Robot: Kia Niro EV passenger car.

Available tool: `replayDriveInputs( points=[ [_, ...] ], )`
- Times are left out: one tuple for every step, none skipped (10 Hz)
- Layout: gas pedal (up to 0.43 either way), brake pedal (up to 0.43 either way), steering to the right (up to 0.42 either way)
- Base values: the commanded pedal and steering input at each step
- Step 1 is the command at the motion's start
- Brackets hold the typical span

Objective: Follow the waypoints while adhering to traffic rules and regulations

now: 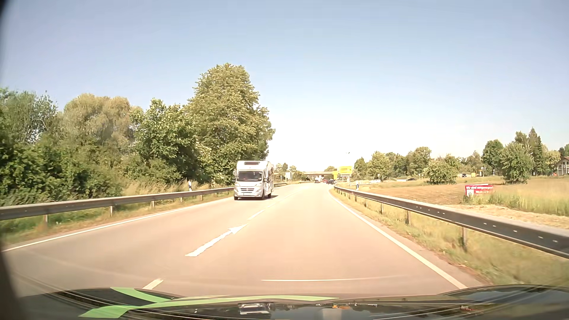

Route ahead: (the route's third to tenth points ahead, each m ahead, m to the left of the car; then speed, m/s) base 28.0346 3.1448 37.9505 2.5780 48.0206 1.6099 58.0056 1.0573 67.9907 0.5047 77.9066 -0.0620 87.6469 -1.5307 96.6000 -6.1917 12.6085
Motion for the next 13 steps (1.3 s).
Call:
replayDriveInputs(
  points=[
    [0.157,0.000,0.001],
    [0.157,0.000,0.001],
    [0.157,0.000,0.001],
    [0.157,0.000,0.001],
    [0.157,0.000,0.001],
    [0.157,0.000,0.001],
    [0.157,0.000,0.001],
    [0.157,0.000,0.001],
    [0.157,0.000,0.001],
    [0.157,0.000,0.001],
    [0.157,0.000,0.001],
    [0.157,0.000,0.001],
    [0.157,0.000,0.001]
  ],
)
